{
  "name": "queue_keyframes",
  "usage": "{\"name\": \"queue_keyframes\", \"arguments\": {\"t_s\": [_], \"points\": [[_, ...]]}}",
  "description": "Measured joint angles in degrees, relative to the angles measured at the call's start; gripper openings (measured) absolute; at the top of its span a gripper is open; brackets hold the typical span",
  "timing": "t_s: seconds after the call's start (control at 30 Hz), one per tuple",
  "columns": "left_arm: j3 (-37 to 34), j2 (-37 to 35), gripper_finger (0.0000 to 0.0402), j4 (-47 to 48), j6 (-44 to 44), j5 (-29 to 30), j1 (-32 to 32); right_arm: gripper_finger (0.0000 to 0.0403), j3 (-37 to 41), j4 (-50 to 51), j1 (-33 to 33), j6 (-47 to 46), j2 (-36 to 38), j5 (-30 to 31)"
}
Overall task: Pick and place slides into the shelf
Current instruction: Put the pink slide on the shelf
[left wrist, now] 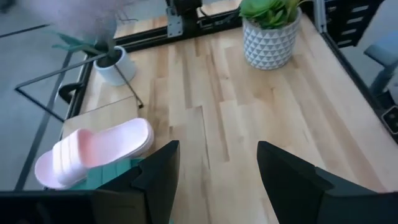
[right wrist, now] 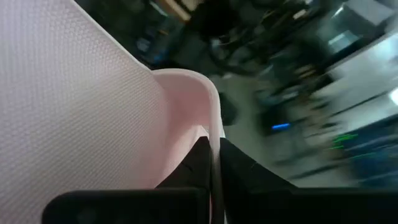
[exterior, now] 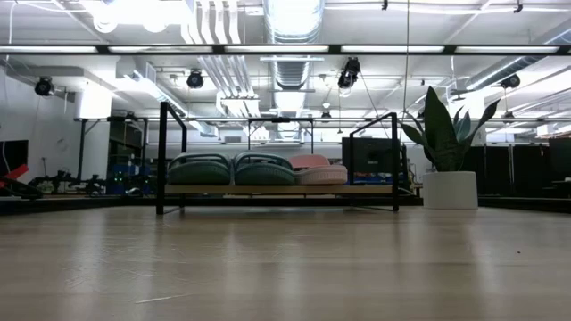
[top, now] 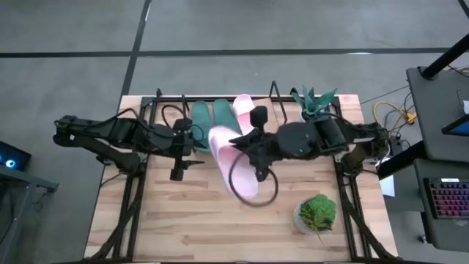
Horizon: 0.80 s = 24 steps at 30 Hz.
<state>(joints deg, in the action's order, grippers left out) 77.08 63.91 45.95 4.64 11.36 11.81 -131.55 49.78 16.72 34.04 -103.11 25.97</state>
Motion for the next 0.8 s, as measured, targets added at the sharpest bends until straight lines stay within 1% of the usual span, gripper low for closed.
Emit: {"name": "queue_keyframes", "arguments": {"t_s": [0.07, 0.1, 0.17, 0.27, 0.4, 0.57, 0.63, 0.7, 0.8], "points": [[-1.54, -1.19, 0.0199, -0.72, -0.85, 0.69, 0.0, 0.0008, 0.48, 1.4, -1.64, -7.01, -0.01, -6.2], [-2.31, -1.86, 0.0199, -0.8, -1.3, 1.17, 0.0, 0.0008, 1.2, 1.53, -2.43, -9.06, 0.0, -8.09], [-4.04, -3.21, 0.0199, -1.01, -1.42, 1.84, 0.0, 0.0008, 3.41, 0.31, -3.58, -10.78, 0.18, -8.33], [-7.41, -5.05, 0.0199, -3.07, -1.38, 2.66, 0.0, 0.0008, 7.99, -2.93, -5.05, -10.22, 0.56, -8.4], [-11.01, -7.7, 0.0199, -4.5, -1.42, 2.75, -0.09, 0.0008, 17.41, -7.46, -5.72, -8.06, 1.53, -10.04], [-13.63, -10.09, 0.0199, -5.33, -4.2, 3.59, -0.07, 0.0008, 33.79, -20.32, -5.69, -6.87, 2.79, -11.26], [-14.3, -11.07, 0.0199, -5.39, -5.13, 4.15, -0.07, 0.0008, 40.94, -27.65, -5.76, -5.57, 3.78, -11.0], [-14.87, -11.84, 0.0199, -6.03, -5.97, 4.17, -0.07, 0.0008, 48.1, -36.2, -5.59, -1.85, 5.34, -10.01], [-15.24, -11.95, 0.0199, -7.06, -6.01, 4.16, -0.07, 0.0008, 58.22, -51.28, -4.55, 7.18, 7.76, -4.77]]}}
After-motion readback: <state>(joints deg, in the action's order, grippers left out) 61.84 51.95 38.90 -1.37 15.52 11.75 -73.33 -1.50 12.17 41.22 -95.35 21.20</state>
